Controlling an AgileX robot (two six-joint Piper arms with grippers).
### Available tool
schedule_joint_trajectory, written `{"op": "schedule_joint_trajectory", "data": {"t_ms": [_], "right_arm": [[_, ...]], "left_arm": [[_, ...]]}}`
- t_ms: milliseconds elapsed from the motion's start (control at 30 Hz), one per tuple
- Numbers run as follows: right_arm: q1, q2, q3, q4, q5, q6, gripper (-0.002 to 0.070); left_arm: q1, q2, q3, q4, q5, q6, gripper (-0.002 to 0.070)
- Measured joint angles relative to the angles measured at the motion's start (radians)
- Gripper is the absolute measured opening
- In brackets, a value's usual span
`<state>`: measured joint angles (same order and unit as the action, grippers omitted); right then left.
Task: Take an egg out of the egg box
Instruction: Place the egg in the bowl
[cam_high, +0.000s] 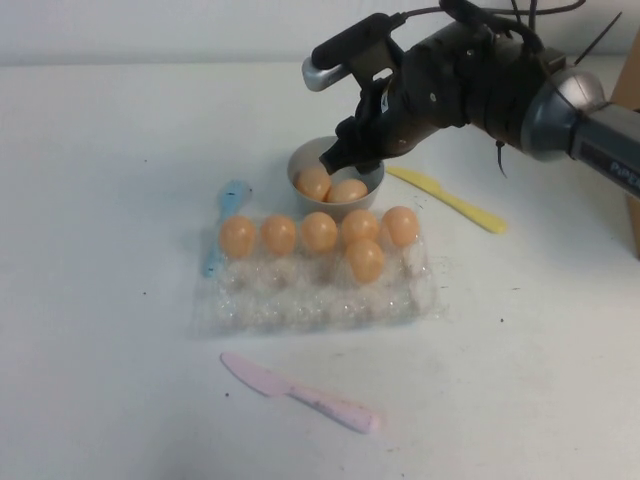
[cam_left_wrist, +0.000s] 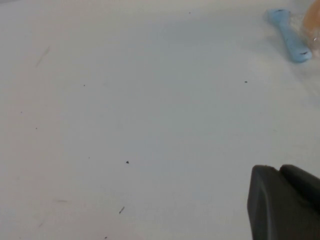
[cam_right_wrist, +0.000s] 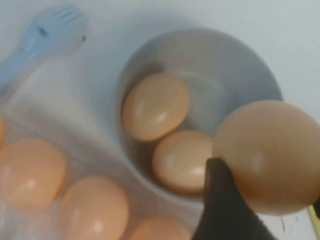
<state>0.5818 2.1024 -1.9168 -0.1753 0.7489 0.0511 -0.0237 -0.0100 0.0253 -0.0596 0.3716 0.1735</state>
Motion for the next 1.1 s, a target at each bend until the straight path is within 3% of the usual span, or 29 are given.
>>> {"op": "schedule_joint_trajectory", "data": {"t_ms": [267, 567, 767, 833, 967, 1100], "right_arm": [[-0.048, 0.113, -0.119, 0.092, -0.056, -0.004, 0.0321], [-0.052, 0.208, -0.19, 0.232, -0.058, -0.143, 0.0321], [-0.052, 0.217, -0.193, 0.232, -0.06, -0.153, 0.0466], [-0.052, 0.217, -0.199, 0.232, -0.06, -0.153, 0.048], [-0.052, 0.205, -0.225, 0.232, -0.026, -0.151, 0.0396], [-0.056, 0.132, -0.238, 0.246, 0.028, -0.095, 0.0144]], "left_arm": [[0.0, 0.0, 0.0, 0.0, 0.0, 0.0, -0.0003], [0.0, 0.0, 0.0, 0.0, 0.0, 0.0, -0.0003], [0.0, 0.0, 0.0, 0.0, 0.0, 0.0, -0.0003], [0.0, 0.0, 0.0, 0.0, 0.0, 0.0, -0.0003], [0.0, 0.0, 0.0, 0.0, 0.0, 0.0, -0.0003], [0.0, 0.0, 0.0, 0.0, 0.0, 0.0, -0.0003]]}}
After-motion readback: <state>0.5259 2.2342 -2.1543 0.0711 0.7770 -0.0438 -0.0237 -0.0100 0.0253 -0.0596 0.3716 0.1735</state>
